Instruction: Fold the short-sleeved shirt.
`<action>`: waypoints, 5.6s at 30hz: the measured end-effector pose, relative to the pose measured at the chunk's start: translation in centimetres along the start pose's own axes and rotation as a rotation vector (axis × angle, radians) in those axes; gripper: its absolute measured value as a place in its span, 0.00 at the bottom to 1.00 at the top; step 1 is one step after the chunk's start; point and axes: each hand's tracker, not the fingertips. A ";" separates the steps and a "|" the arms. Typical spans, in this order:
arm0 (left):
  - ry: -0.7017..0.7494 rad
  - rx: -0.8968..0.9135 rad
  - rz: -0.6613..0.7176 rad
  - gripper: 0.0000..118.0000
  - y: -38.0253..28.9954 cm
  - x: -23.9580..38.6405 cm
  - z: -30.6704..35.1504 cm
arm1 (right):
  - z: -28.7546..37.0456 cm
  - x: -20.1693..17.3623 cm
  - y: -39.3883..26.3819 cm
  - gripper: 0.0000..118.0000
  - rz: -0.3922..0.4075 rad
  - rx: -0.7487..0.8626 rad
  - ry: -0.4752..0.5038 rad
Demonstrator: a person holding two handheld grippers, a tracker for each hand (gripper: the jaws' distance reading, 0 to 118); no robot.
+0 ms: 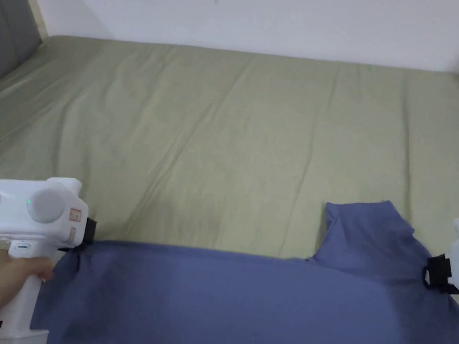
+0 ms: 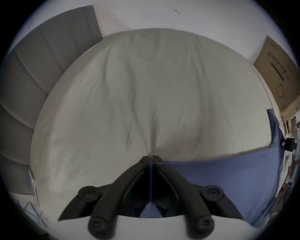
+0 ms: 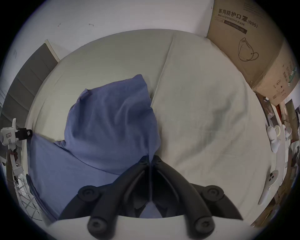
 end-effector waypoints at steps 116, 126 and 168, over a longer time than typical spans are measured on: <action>-0.689 -0.032 -0.294 0.87 -24.3 19.0 16.1 | 15.7 -5.7 -28.6 0.00 -0.049 0.071 -0.010; -0.525 0.040 -0.048 0.01 -21.8 10.9 16.5 | 15.4 -6.2 -27.7 0.00 -0.097 0.100 0.032; -0.778 -0.129 0.249 0.73 -25.1 0.9 11.3 | 14.1 -10.2 -26.6 0.00 -0.014 0.063 0.061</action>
